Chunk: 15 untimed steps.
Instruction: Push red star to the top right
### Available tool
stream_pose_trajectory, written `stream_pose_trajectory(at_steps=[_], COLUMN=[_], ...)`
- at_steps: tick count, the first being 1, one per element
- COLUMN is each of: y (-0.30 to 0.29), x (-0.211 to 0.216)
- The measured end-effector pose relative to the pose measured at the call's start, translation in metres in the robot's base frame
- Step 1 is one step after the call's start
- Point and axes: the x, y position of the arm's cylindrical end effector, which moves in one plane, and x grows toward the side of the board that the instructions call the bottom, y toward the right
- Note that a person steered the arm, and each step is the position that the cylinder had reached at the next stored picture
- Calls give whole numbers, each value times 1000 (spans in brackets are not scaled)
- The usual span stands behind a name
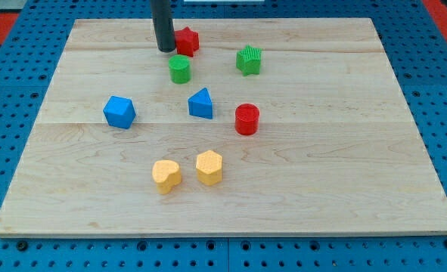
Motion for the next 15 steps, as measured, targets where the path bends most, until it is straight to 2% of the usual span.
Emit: stream_pose_trajectory(at_steps=[3, 6, 9, 12, 15], y=[-19, 82, 142, 135, 135], x=[-11, -11, -11, -36, -40])
